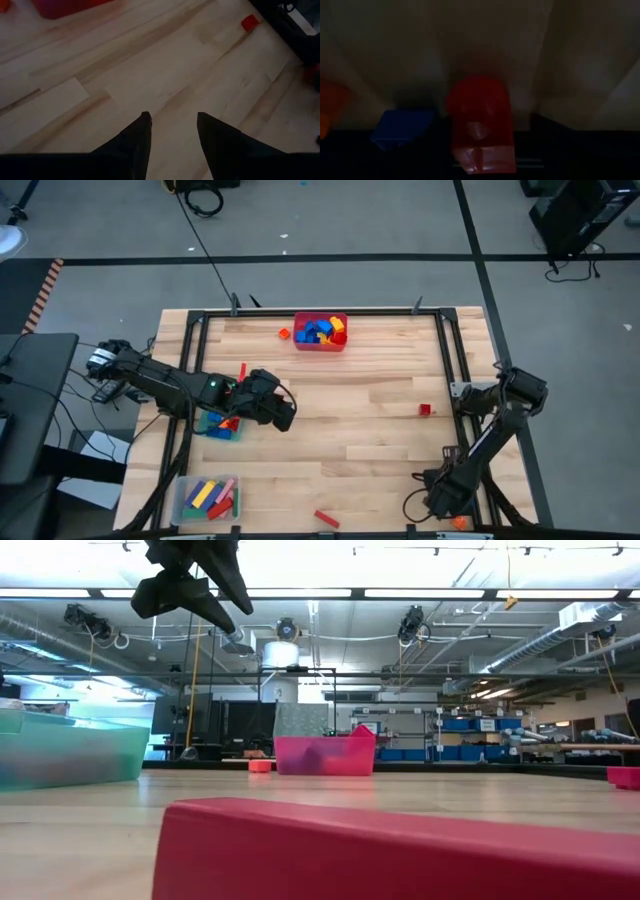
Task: Sort blocks by size
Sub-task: Put the red 1 studded building block into the red bin, then put the red rectangle block into the transparent bin, then put the orange 4 studded building block into the teal bin
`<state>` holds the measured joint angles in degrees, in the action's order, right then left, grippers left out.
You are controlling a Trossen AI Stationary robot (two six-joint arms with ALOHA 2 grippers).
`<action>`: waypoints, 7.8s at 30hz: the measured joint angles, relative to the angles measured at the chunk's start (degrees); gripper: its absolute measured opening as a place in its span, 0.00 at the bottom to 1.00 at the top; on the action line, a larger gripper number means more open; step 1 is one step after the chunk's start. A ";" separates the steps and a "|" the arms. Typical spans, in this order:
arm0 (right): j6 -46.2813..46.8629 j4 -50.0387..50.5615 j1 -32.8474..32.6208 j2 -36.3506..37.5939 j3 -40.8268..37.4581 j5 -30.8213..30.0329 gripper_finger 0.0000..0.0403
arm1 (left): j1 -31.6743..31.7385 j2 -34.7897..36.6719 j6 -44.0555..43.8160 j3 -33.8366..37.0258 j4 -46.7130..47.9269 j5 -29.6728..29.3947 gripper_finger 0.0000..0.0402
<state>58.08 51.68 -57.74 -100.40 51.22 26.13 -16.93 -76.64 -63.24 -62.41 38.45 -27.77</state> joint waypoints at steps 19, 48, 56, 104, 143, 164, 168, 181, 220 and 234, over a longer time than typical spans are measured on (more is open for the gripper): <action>9.33 -0.03 2.16 9.71 0.00 -20.72 0.35 | 0.02 0.02 0.23 0.00 -0.05 -0.01 0.42; -15.21 -37.12 51.11 10.35 13.50 -43.63 0.35 | -0.28 0.24 40.66 -0.01 1.47 0.12 0.42; -24.40 -29.15 66.02 -6.15 36.46 -37.90 0.35 | 0.26 3.63 46.05 4.26 0.03 -3.39 0.42; -15.03 11.09 47.19 4.61 34.98 -41.88 0.63 | -3.92 4.83 47.97 9.49 -13.68 0.50 0.42; 25.89 9.84 12.26 13.40 20.96 -50.71 0.61 | -20.70 -53.16 55.51 -38.36 -11.60 18.53 0.42; 28.82 9.25 10.54 13.40 20.98 -52.69 0.60 | -21.59 -50.49 52.36 -38.19 -0.84 20.25 0.14; 28.77 9.24 10.54 13.38 20.98 -52.73 0.61 | -23.85 -45.45 50.72 -36.97 5.04 18.68 0.14; 26.89 9.27 10.54 13.37 20.98 -54.20 0.60 | -38.65 -20.43 10.03 -12.56 6.26 9.63 0.14; 25.73 7.62 11.10 13.35 20.98 -60.14 0.59 | -32.82 -3.43 -20.97 -11.38 44.10 3.78 0.48; 25.73 7.07 12.96 13.35 20.98 -62.78 0.59 | 10.54 -3.43 17.87 -11.43 37.21 10.77 0.47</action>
<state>83.81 58.75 -44.77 -87.05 72.20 -36.64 -6.39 -80.07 -45.37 -73.84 75.66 -17.00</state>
